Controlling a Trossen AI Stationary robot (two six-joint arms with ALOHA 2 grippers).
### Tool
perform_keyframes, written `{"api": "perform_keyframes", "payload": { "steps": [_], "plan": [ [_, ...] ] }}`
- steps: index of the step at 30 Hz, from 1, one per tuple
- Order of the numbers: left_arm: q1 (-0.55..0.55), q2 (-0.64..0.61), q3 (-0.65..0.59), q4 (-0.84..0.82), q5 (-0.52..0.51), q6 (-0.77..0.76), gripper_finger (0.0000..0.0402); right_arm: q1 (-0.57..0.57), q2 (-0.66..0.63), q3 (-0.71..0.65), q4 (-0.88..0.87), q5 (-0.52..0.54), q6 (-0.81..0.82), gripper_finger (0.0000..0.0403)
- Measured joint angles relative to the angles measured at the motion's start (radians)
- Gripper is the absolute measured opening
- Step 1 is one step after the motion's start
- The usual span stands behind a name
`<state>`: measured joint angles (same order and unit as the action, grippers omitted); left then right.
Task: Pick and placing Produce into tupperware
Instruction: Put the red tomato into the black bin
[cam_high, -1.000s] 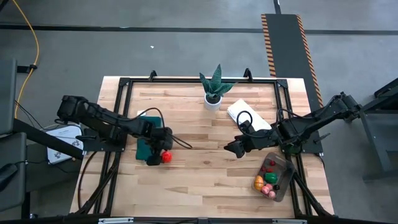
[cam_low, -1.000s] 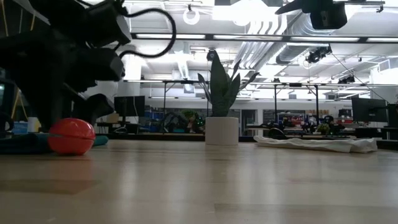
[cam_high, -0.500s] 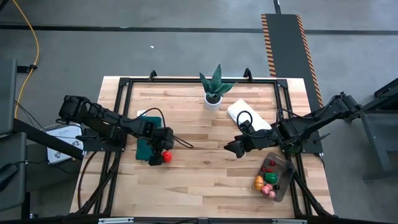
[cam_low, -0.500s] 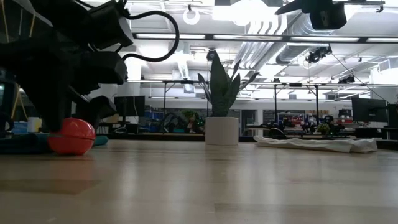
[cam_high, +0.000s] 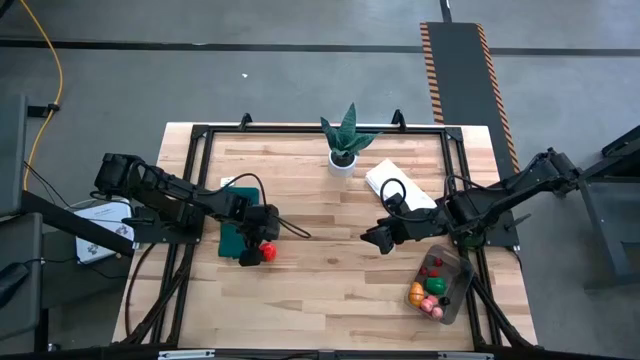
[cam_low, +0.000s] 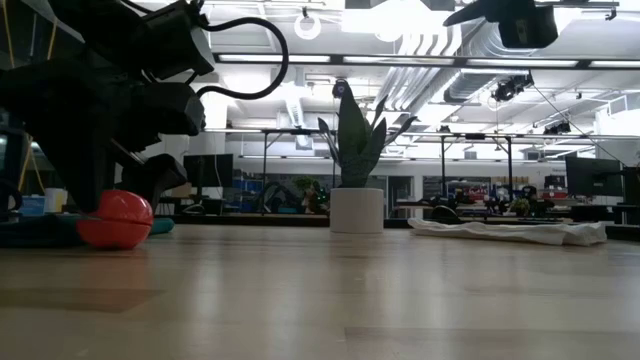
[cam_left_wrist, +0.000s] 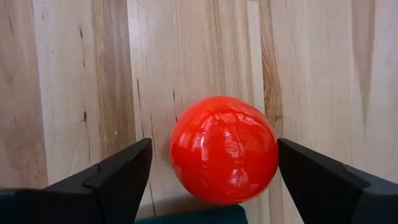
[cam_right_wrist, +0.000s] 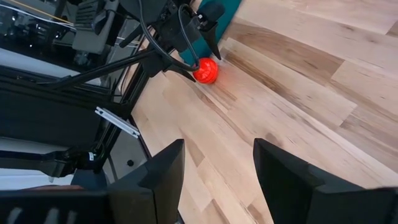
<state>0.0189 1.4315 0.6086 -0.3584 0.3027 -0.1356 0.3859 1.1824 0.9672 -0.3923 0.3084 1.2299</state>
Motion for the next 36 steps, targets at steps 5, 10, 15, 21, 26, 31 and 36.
{"api": "perform_keyframes", "payload": {
  "steps": [5, 10, 15, 21, 26, 31, 36],
  "plan": [
    [0.0, 0.0, 0.0, -0.001, 0.0, 0.0, 0.033, 0.0, 0.0, 0.0, -0.008, 0.0, 0.0, 0.0181],
    [0.0, 0.0, 0.0, -0.003, 0.001, 0.0, 0.0325, 0.0, 0.0, 0.0, -0.011, 0.0, 0.0, 0.0181],
    [0.0, 0.0, 0.0, -0.003, 0.002, 0.0, 0.0286, 0.0, 0.0, 0.0, -0.014, 0.0, 0.0, 0.0181],
    [0.0, 0.0, 0.0, 0.0, 0.035, 0.0, 0.025, 0.0, 0.0, 0.0, -0.014, 0.0, 0.0, 0.0181],
    [0.0, 0.0, 0.0, 0.001, 0.036, -0.001, 0.0255, 0.0, 0.0, 0.0, -0.014, 0.004, 0.0, 0.0181],
    [0.0, 0.0, 0.0, 0.001, 0.039, -0.004, 0.0263, 0.0, 0.0, 0.0, -0.014, 0.015, 0.0, 0.0181],
    [0.0, 0.0, 0.0, 0.002, 0.039, -0.004, 0.025, 0.0, 0.0, 0.0, -0.014, 0.015, 0.0, 0.0181]
  ]
}}
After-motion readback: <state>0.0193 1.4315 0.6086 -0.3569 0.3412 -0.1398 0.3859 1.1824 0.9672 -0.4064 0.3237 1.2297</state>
